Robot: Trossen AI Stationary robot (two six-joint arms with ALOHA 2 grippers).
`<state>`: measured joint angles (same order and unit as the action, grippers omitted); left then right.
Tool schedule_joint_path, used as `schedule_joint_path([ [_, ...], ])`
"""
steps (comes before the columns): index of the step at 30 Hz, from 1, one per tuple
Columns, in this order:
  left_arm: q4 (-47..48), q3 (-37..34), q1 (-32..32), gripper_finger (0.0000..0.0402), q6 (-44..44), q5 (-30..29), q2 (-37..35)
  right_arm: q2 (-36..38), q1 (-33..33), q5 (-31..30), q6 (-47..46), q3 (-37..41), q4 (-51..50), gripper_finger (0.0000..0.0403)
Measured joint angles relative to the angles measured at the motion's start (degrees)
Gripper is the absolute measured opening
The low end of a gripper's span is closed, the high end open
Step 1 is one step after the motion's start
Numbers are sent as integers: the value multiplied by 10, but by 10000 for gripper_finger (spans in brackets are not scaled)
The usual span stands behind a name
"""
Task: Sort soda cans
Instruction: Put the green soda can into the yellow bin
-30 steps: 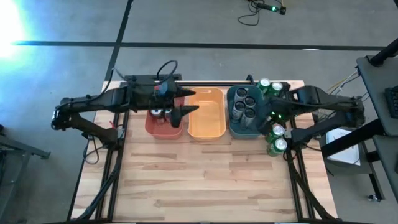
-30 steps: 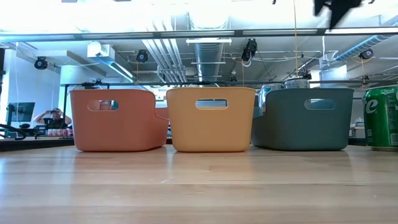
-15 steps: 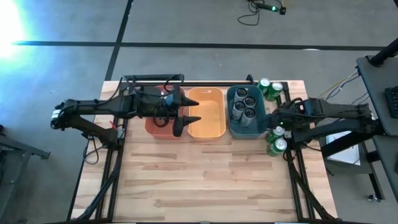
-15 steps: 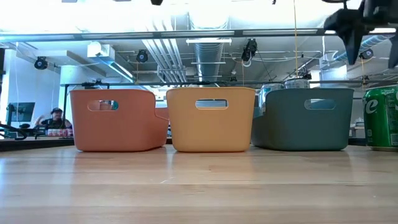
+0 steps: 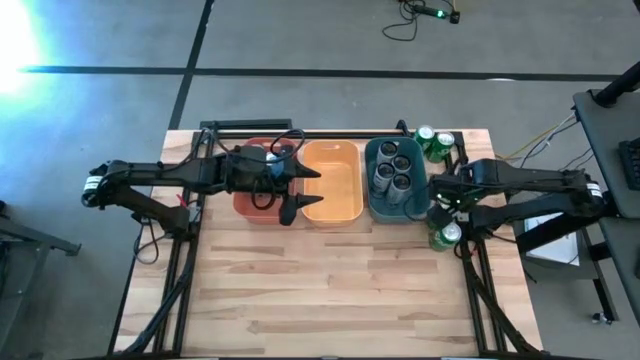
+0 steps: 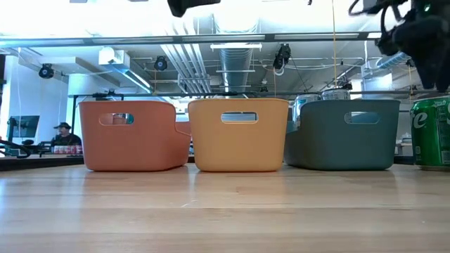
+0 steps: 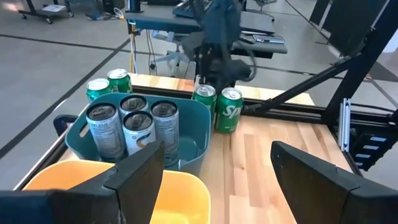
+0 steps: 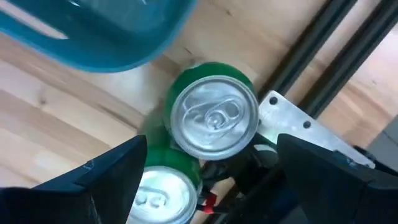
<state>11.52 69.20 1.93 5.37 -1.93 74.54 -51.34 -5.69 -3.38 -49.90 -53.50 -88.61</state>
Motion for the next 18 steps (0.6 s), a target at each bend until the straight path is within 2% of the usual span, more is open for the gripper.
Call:
schedule_joint_path([
  [5, 0, 3, -6, 278, 1, 1, 0, -2, -61, 39, 45, 26, 47, 354],
  [10, 16, 4, -12, 278, 4, 1, 0, -5, -116, 49, 71, 52, 67, 354],
  [12, 34, 4, -12, 278, 11, 1, -1, -8, -126, 70, 71, 68, 77, 354],
  [18, 96, 4, -19, 278, 18, 1, -23, -41, -131, 71, 71, 70, 85, 342],
])
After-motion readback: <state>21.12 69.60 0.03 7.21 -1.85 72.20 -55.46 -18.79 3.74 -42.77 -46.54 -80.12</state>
